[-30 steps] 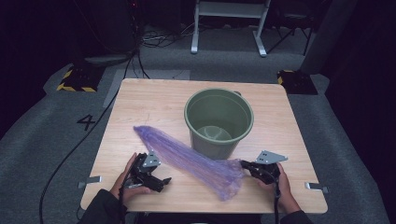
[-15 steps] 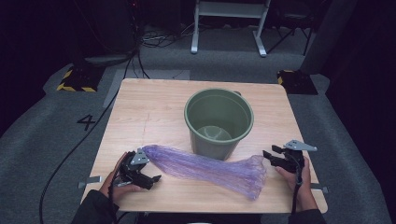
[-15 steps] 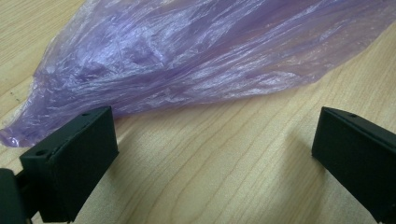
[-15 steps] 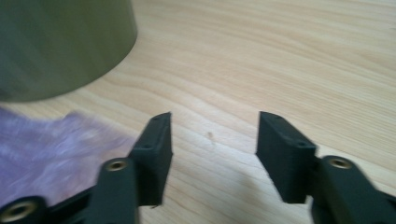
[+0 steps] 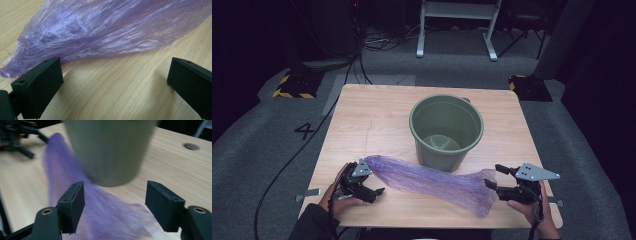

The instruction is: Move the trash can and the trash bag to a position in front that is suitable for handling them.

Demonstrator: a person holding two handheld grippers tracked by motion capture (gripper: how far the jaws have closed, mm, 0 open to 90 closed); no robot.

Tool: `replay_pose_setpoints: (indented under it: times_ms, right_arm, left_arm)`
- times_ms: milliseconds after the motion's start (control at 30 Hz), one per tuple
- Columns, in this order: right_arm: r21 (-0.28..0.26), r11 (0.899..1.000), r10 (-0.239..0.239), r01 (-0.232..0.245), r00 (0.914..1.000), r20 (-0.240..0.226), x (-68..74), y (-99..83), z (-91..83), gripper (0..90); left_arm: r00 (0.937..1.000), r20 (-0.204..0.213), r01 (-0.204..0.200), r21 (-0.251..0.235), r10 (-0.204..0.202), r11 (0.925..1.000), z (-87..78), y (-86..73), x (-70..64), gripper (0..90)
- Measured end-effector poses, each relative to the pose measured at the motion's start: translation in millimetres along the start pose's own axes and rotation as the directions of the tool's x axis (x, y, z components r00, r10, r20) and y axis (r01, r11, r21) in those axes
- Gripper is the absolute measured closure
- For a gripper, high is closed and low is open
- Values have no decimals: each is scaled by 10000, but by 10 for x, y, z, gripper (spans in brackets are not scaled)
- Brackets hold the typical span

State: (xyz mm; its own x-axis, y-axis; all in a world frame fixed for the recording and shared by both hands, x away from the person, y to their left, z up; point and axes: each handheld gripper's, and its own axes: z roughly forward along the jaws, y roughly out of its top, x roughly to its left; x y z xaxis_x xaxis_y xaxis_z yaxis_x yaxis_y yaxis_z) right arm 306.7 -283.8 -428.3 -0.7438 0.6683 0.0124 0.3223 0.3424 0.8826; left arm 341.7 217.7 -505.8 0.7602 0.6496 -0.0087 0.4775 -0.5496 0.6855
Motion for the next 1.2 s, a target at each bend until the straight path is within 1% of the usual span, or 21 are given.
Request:
replay_pose_setpoints:
  times_ms: [67,133,167,233,267,333,400,467,533,600,633,667,733,767,833,967,1000,1067,1133,1167,1200]
  right_arm:
    - [137,9993,-333,337,9992,-242,135,18,47,315]
    - [52,9988,-490,491,9986,-187,251,15,95,343]
    - [99,9980,-620,624,9974,-359,330,3,147,349]
    - [376,9934,-1073,1080,9940,-196,452,-23,236,383]
    - [584,9897,-1285,1304,9911,-355,498,-43,289,392]
    - [932,9838,-1476,1529,9871,-616,536,-86,378,423]
    - [1257,9794,-1486,1580,9855,-816,512,-143,450,431]
    - [1603,9755,-1396,1507,9871,-785,442,-220,520,462]
    - [1743,9750,-1255,1375,9890,-782,365,-288,568,505]
    - [1888,9727,-1220,1350,9894,-789,306,-335,599,612]
    - [2045,9686,-1289,1418,9888,-749,269,-359,619,662]
    - [2118,9679,-1236,1353,9900,-677,232,-380,630,729]
    - [2115,9697,-1109,1221,9918,-642,157,-407,626,805]
    - [2128,9697,-1119,1201,9925,-501,120,-412,617,835]
    - [2136,9706,-1119,1114,9937,-98,26,-430,589,856]
    - [2234,9722,-846,694,9947,592,-160,-475,547,861]
    - [2235,9726,-840,634,9929,838,-208,-481,535,853]
    - [2246,9722,-983,655,9856,1379,-293,-481,507,815]
    - [2257,9715,-1199,727,9718,2030,-384,-482,479,806]
    - [2109,9757,-1086,600,9678,2270,-436,-479,460,803]
    - [2026,9781,-978,469,9636,2490,-483,-473,444,775]
  left_arm:
    - [10000,3,1,3,-1,10000,0,0,0,0]
    - [10000,10,-2,1,2,10000,1,0,0,0]
    - [10000,9,-6,2,6,10000,1,1,1,0]
    - [10000,13,-4,2,4,10000,1,1,0,0]
    - [10000,10,-6,3,6,10000,1,1,0,0]
    - [10000,30,-12,4,12,10000,0,1,1,0]
    - [10000,55,-37,10,37,10000,-1,0,4,0]
    - [9999,99,-94,13,94,10000,-3,-2,10,0]
    - [9999,117,-115,14,115,9999,-4,-3,12,0]
    - [9998,132,-132,15,131,9999,-5,-3,14,0]
    - [9998,151,-158,15,158,9999,-6,-4,17,0]
    - [9996,186,-192,-4,192,9998,-6,-7,21,0]
    - [9994,224,-256,6,256,9997,-14,-13,31,0]
    - [9993,254,-285,7,285,9996,-18,-17,38,0]
    - [9990,299,-324,15,323,9995,-27,-26,49,0]
    - [9986,356,-383,3,383,9993,-47,-49,72,0]
    - [9986,358,-381,-8,381,9993,-47,-50,72,0]
    - [9986,359,-380,0,379,9993,-47,-50,73,0]
    - [9986,367,-380,19,379,9993,-47,-48,72,0]
    - [9986,373,-386,-11,387,9993,-44,-47,71,0]
    - [9985,369,-394,6,394,9992,-43,-45,70,0]
